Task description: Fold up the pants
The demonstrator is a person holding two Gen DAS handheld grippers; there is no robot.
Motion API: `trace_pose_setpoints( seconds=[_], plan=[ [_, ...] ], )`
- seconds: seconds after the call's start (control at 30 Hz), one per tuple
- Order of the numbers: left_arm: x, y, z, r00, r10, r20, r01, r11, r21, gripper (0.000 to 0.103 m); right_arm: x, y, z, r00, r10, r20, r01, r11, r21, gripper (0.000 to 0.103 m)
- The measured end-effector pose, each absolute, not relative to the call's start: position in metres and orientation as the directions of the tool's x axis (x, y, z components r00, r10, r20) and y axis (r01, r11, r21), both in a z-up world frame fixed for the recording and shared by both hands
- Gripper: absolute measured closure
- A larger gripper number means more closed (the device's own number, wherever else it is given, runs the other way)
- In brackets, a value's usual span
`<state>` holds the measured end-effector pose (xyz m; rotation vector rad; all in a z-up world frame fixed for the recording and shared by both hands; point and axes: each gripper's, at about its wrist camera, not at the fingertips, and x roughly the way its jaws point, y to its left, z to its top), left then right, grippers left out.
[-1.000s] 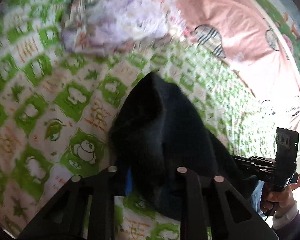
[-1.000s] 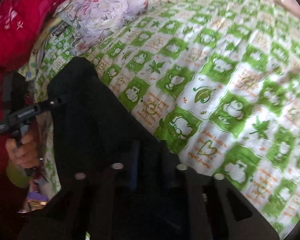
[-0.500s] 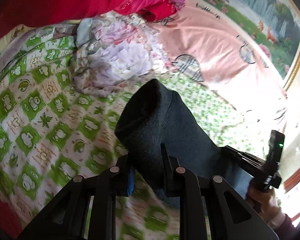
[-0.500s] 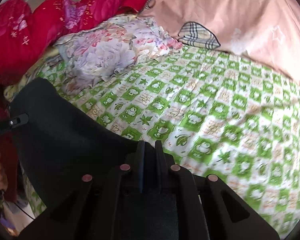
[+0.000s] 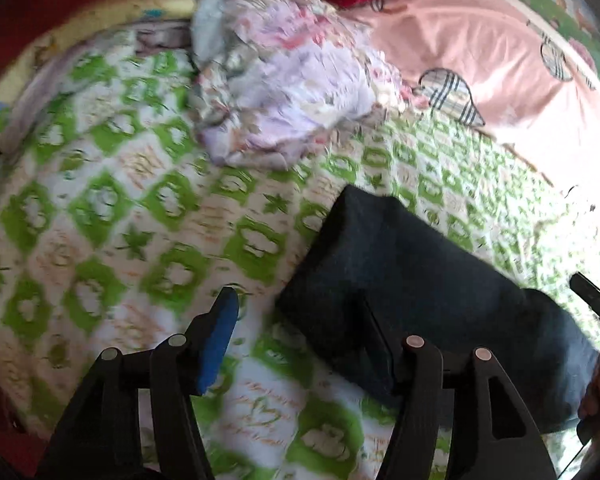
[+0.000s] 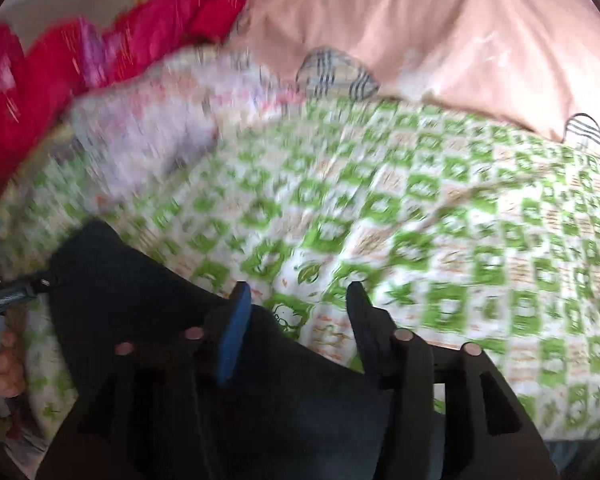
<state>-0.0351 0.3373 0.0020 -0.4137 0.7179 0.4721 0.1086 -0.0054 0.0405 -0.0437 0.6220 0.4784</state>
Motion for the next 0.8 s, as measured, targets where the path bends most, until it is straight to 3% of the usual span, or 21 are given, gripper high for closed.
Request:
trace_pose_setpoints(
  seconds=[0.1, 0.23, 0.33, 0.57, 0.8],
  plan=[
    [-0.050, 0.329, 0.021, 0.664, 0.315, -0.678, -0.555, 0.816, -0.165, 0.043, 0.080, -0.046, 0.054, 0.741, 0.407, -0.535, -0.404, 0.906, 0.129, 0.051],
    [-0.058, 0.290, 0.049, 0.727, 0.285, -0.625, -0.469, 0.871, -0.147, 0.039, 0.043, -0.103, 0.054, 0.762, 0.367, -0.534, -0.315, 0.930, 0.189, 0.051],
    [-0.047, 0.245, 0.059, 0.768, 0.197, -0.610, -0.323, 0.941, -0.103, 0.033, 0.023, -0.141, 0.048, 0.768, 0.327, -0.551, -0.234, 0.944, 0.233, 0.051],
    [-0.014, 0.122, 0.051, 0.749, -0.093, -0.657, 0.080, 0.996, -0.049, 0.033, -0.025, -0.219, 0.036, 0.800, 0.191, -0.569, -0.012, 0.953, 0.303, 0.051],
    [0.003, 0.019, 0.032, 0.666, -0.199, -0.719, 0.348, 0.935, 0.064, 0.033, -0.054, -0.251, 0.024, 0.796, 0.144, -0.588, 0.075, 0.940, 0.333, 0.051]
  ],
)
